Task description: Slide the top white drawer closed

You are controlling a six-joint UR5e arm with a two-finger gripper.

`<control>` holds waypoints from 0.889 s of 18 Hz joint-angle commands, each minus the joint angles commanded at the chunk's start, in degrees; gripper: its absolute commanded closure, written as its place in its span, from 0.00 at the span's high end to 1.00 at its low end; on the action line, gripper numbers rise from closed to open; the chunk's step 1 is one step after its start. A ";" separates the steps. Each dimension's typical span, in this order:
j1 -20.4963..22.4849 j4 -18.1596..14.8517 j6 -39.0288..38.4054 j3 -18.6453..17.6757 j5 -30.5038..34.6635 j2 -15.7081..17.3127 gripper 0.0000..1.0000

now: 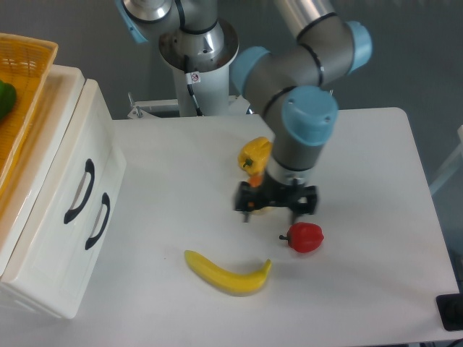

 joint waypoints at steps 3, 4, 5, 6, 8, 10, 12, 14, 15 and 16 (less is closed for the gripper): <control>4.13 0.00 14.42 0.71 0.18 -1.50 1.00; 5.54 0.09 18.64 0.80 0.18 -1.76 1.00; 7.03 0.09 22.77 0.97 0.18 -2.20 1.00; 8.35 0.09 27.08 1.15 0.18 -2.64 1.00; 9.94 0.09 33.95 1.68 1.22 -4.13 1.00; 10.47 0.35 35.56 1.85 4.03 -5.10 1.00; 10.65 1.05 35.56 2.55 5.09 -6.33 1.00; 11.70 1.32 35.65 2.82 5.19 -7.21 1.00; 12.05 1.32 35.65 2.99 5.10 -7.21 1.00; 12.49 1.23 35.73 3.26 5.10 -7.13 1.00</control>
